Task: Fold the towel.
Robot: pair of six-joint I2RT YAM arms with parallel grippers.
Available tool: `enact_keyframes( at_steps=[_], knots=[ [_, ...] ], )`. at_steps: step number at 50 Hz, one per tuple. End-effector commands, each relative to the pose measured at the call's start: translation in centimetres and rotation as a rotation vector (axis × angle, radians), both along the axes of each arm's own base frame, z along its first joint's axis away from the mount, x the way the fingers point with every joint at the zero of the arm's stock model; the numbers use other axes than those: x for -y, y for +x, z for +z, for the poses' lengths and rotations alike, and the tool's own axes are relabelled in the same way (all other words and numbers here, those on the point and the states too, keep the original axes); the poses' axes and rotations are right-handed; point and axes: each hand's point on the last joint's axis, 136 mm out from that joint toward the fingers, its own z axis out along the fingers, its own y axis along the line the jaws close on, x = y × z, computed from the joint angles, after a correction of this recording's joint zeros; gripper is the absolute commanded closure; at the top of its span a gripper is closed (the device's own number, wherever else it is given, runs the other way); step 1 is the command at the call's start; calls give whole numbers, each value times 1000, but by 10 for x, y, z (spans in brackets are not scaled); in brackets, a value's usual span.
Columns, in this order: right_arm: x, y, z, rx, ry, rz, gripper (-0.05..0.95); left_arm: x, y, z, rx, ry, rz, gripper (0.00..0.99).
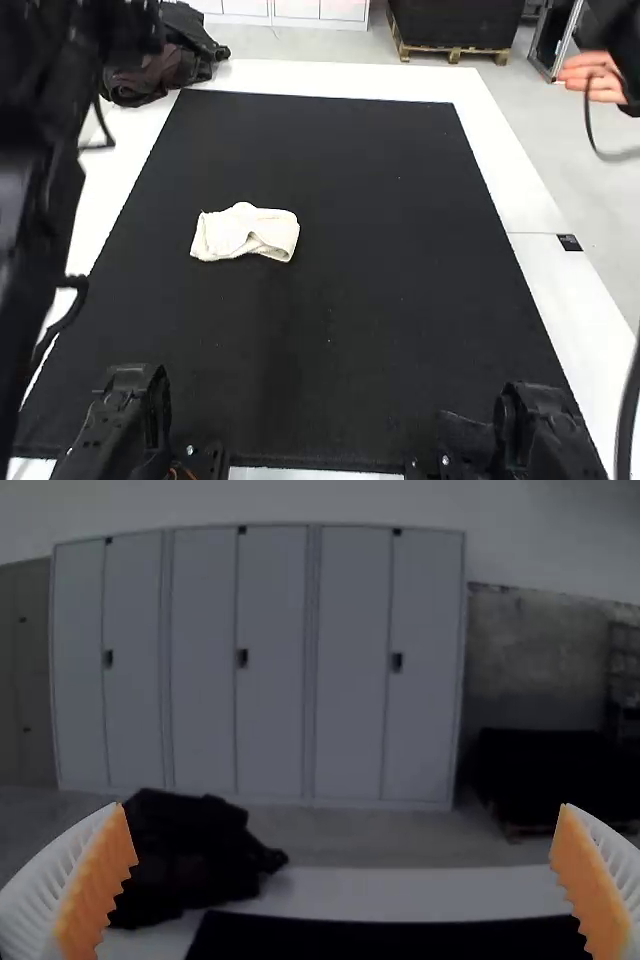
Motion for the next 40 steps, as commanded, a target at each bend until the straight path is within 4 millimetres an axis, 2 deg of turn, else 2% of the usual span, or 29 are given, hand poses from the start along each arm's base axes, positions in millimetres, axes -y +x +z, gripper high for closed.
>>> enact_keyframes(
  at_steps=[1, 6, 11, 13, 15, 20, 23, 27, 35, 40],
  knots=[
    [9, -42, 0, 116, 39, -54, -21, -3, -35, 4, 106, -2, 34, 26],
    [13, -75, -9, 180, 59, -79, -21, -1, -61, -6, 163, 3, 43, 26],
    [18, -99, -16, 219, 59, -126, -21, -2, -84, -17, 206, 2, 57, 26],
    [21, -99, -19, 211, 51, -159, -21, -1, -89, -20, 214, 2, 58, 26],
    [28, -95, -20, 180, 56, -203, -21, -3, -82, -29, 169, -7, 65, 26],
    [47, -94, -17, 195, 73, -328, -21, -9, -85, -29, 162, -17, 99, 26],
    [61, -81, -25, 172, 69, -427, -21, -16, -83, -34, 144, -18, 144, 26],
    [79, -52, -50, 113, 26, -565, -21, -18, -77, -35, 174, -1, 156, 26],
    [95, 12, -120, -36, 29, -635, -23, -17, -52, -55, 184, 86, 167, 34],
    [96, 40, -162, -88, -49, -664, -21, -20, -38, -72, 205, 158, 210, 61]
  ],
)
